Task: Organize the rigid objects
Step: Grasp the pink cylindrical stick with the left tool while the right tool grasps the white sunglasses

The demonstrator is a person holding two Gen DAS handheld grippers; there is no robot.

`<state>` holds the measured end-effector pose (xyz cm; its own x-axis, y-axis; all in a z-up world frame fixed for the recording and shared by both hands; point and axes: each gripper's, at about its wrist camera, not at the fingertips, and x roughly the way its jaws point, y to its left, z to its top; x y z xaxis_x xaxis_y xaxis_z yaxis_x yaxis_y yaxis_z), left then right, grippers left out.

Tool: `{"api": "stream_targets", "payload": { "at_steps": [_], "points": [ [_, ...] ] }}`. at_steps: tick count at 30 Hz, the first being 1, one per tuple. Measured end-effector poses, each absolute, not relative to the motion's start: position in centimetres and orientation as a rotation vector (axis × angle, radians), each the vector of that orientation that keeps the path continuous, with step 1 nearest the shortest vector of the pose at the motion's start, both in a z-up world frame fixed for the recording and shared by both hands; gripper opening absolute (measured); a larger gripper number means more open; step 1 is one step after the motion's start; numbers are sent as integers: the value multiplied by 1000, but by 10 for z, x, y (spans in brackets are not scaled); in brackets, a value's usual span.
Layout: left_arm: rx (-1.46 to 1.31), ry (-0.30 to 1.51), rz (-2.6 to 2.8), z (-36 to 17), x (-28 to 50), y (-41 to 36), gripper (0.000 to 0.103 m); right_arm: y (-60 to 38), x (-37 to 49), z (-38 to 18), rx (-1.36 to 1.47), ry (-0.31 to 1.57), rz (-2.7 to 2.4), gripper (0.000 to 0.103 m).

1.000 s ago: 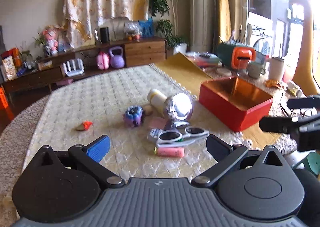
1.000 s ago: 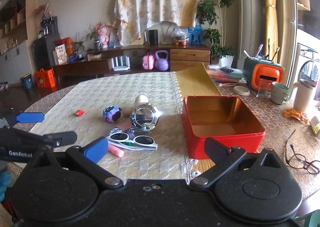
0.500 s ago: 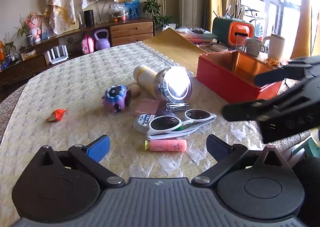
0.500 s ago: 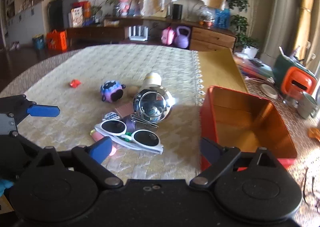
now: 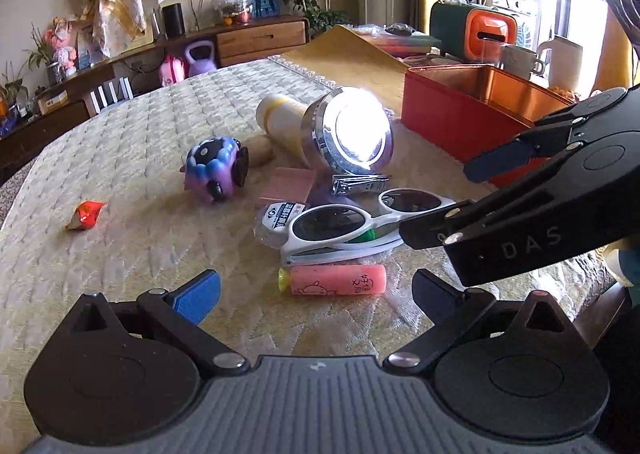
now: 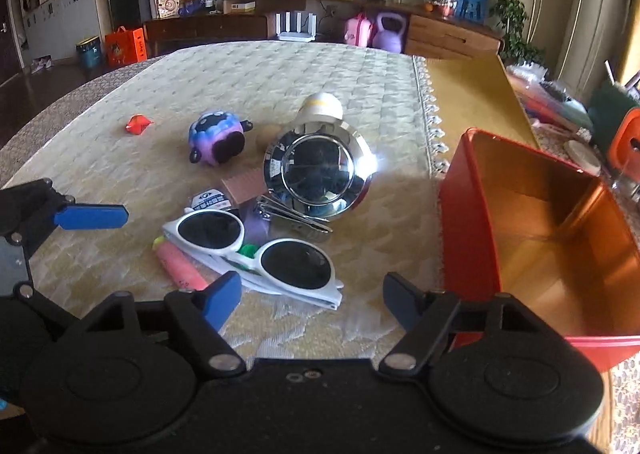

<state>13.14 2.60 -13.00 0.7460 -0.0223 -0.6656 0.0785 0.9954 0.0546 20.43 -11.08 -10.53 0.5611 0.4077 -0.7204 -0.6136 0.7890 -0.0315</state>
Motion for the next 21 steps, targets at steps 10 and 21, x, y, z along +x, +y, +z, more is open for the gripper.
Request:
{"api": "stream_targets", "payload": {
  "at_steps": [10,21],
  "points": [
    [50,760,-53,-135,140,31,94,-108,215,-113,-268,790,635,68],
    [56,747,-74,-133,141,27,68,-110,216,-116,-245,799,635,41]
  ]
}}
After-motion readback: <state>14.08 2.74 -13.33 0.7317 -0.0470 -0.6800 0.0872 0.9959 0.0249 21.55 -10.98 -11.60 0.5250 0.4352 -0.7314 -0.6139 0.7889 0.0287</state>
